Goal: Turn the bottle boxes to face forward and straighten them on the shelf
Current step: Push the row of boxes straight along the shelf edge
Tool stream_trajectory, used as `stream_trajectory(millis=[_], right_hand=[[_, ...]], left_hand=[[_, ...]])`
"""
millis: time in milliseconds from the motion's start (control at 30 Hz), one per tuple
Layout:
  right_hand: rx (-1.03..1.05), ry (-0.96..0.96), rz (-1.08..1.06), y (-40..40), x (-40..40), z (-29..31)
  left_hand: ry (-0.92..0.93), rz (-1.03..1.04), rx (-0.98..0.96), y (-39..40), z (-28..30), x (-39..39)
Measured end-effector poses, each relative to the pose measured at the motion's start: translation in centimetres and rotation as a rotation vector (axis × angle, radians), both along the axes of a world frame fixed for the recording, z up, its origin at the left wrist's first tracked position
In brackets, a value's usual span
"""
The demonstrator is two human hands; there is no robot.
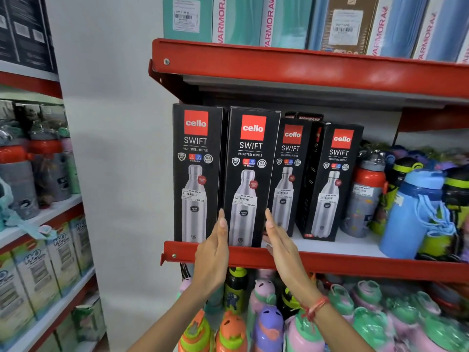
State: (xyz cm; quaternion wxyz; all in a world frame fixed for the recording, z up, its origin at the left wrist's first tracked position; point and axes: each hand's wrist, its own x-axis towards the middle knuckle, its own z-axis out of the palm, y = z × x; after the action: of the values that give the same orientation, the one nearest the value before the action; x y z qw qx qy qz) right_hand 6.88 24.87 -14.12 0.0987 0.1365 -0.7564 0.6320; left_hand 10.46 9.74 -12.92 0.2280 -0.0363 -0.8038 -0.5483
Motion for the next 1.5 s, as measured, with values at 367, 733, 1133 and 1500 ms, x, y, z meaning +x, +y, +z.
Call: stream_trajectory(millis=[367,733,1133,1500], right_hand=[[-0.002,0.065,-0.035,2.0,-0.9,-0.3],[-0.036,-0.114,-0.093,7.0,-4.8,1.2],[0.026,-0.163,-0.036,8.0,-5.5,1.7],[0.158,-0.078,-0.058,10.2,-1.4,0.5]], left_hand=[[0.091,0.145,-0.071,1.7,-1.3,-0.3],[-0.093,-0.265,0.03,11.7,0.4,-3.8],[-0.273,-0.116,0.022,12.5,2.1,-5.9],[-0.383,-0.232,-0.154,11.0,2.6,-1.5]])
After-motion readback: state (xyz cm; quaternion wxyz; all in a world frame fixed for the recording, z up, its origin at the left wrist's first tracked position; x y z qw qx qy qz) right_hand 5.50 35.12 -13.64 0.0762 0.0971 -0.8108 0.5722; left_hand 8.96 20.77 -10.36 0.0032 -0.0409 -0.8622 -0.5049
